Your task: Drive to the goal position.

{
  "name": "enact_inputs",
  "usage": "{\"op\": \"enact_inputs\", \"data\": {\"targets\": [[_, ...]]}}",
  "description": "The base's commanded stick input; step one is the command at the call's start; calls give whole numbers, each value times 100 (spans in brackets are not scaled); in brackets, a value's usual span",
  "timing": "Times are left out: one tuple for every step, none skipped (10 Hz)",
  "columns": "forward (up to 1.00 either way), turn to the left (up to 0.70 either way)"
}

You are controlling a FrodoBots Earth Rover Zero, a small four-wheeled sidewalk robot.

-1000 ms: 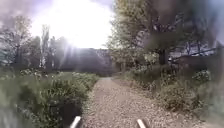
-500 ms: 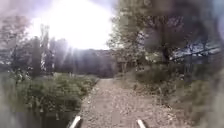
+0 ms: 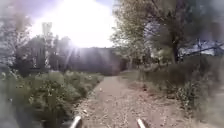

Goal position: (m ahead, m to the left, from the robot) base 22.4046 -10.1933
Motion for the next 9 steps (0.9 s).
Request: {"op": "enact_inputs", "data": {"targets": [[100,0],[100,0],[100,0],[100,0],[100,0],[100,-10],[100,-31],[100,-26],[100,0]]}}
